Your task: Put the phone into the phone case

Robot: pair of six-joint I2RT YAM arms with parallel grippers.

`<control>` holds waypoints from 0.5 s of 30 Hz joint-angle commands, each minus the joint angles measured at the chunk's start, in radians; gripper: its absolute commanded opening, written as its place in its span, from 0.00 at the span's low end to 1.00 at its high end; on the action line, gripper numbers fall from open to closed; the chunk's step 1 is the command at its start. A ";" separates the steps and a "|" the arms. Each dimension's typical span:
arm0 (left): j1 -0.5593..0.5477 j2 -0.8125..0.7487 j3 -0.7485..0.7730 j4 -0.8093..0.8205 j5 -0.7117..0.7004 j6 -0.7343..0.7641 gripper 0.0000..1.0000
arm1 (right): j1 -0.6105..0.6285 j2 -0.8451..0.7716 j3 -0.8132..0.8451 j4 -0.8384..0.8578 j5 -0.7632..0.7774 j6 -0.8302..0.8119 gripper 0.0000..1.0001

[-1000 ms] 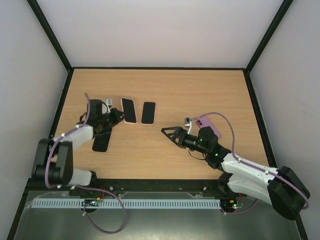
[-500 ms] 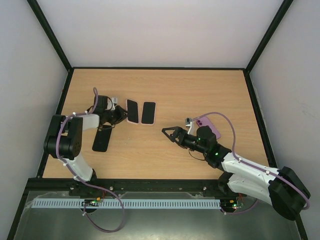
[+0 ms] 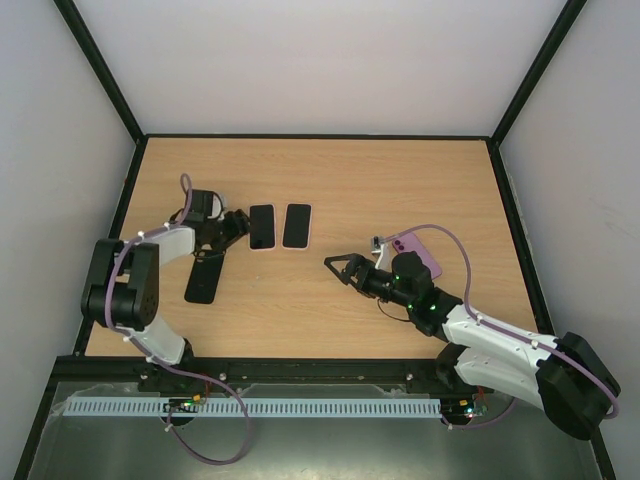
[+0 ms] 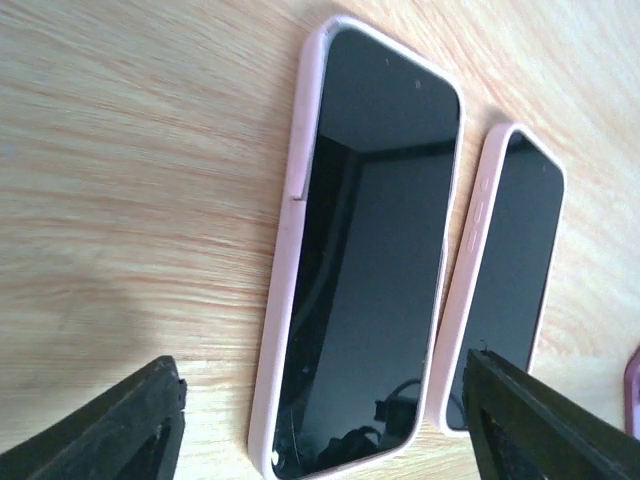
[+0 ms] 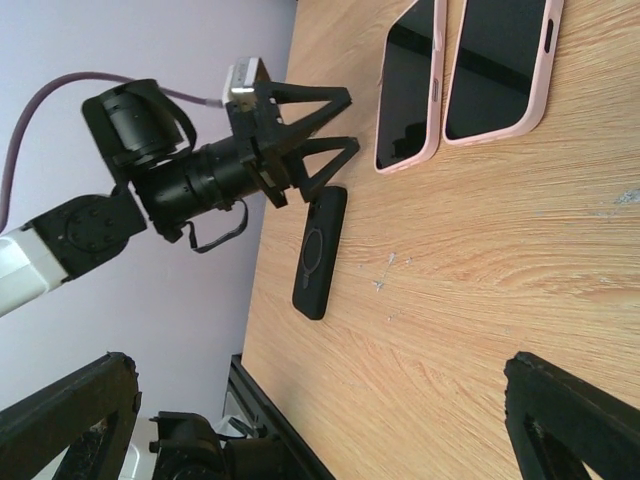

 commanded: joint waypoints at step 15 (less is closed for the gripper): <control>0.067 -0.254 -0.042 -0.373 -0.557 -0.058 1.00 | 0.007 -0.036 0.033 -0.044 0.039 -0.016 0.97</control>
